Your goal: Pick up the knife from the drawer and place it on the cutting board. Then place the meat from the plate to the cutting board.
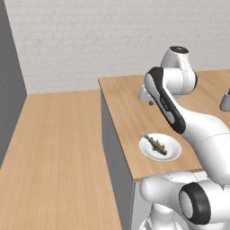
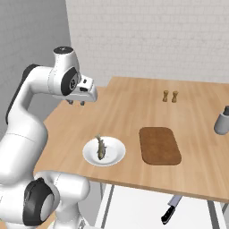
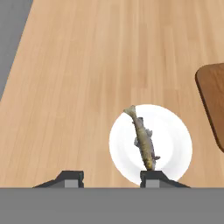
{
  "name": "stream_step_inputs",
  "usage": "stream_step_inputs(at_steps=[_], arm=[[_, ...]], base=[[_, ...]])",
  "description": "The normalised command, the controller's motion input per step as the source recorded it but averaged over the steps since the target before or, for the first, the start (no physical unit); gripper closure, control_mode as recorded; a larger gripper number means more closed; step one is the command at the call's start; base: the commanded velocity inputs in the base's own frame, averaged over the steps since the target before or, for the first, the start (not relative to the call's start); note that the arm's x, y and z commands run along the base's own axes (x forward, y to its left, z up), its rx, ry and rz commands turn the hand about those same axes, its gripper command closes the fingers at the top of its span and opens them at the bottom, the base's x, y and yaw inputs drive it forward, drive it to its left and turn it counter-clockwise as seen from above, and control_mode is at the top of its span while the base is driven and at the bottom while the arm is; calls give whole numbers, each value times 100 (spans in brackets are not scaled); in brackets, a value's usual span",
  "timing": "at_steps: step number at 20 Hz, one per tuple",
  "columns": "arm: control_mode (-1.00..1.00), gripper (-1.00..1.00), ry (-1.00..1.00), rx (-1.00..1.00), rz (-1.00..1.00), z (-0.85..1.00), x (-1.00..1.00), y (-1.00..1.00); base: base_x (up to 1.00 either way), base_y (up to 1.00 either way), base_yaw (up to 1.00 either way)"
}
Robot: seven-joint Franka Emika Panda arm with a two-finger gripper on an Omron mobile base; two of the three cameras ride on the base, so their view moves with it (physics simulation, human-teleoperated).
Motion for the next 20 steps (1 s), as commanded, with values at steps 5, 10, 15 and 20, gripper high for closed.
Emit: stream_step_inputs(at_steps=[5, 10, 15, 20], arm=[[-100, -100, 0, 0, 0, -1, -31, 0], [-100, -100, 0, 0, -1, -15, -58, -12], [-100, -100, -1, 0, -6, -23, -44, -19], [-100, -100, -5, 0, -11, -27, -26, -35]], base=[[0, 0, 0], [0, 0, 0], [0, 0, 0], [0, 0, 0]])
